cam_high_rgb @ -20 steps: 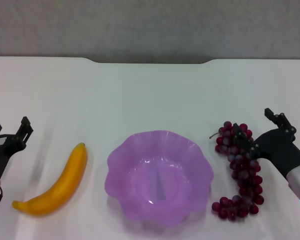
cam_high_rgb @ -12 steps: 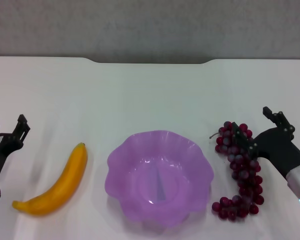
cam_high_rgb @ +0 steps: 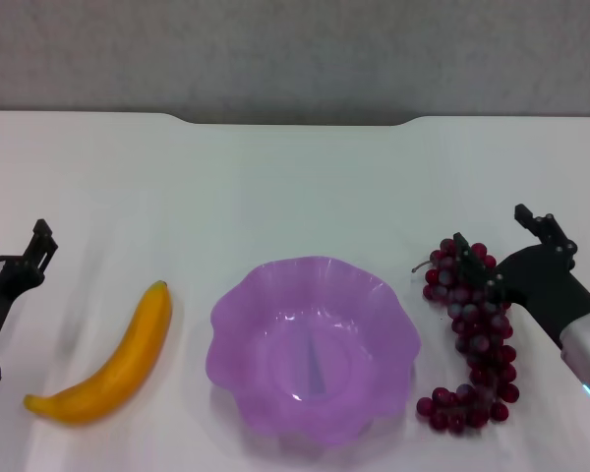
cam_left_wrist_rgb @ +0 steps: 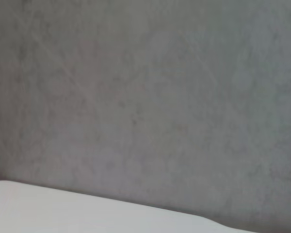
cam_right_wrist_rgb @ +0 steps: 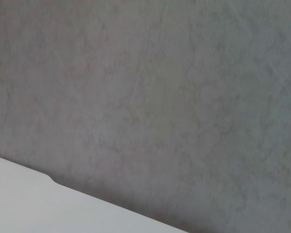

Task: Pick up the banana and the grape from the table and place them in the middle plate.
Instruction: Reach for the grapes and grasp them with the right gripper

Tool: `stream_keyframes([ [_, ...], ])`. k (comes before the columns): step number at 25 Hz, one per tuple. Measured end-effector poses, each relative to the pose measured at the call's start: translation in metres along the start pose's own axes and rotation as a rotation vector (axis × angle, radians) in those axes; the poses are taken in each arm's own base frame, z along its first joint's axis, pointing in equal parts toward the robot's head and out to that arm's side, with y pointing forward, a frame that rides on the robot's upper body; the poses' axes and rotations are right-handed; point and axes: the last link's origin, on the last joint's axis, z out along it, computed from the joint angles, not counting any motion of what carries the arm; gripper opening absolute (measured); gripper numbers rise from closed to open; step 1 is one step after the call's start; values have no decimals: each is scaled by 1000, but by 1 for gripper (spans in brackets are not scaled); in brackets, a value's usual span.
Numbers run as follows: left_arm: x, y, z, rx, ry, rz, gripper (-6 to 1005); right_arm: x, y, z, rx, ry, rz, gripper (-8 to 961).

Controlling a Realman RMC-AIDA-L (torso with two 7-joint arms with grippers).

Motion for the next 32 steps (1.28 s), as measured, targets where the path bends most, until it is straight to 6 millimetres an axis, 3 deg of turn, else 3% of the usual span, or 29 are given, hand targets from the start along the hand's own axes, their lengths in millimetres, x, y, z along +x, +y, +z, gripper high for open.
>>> stream_keyframes([
  [9,-6,-9,-2,26,-44,18,774,-10,4,13,11,34,110,871],
  [13,-8,-11,-3,33,-55,20,774,-17,-13,7,48,79,185,865],
  [20,-9,-7,-2,15,-60,31,775,-33,-36,8,65,310,290,854],
  [32,-9,-1,3,1,-74,32,774,-37,-46,19,-75,582,436,836],
])
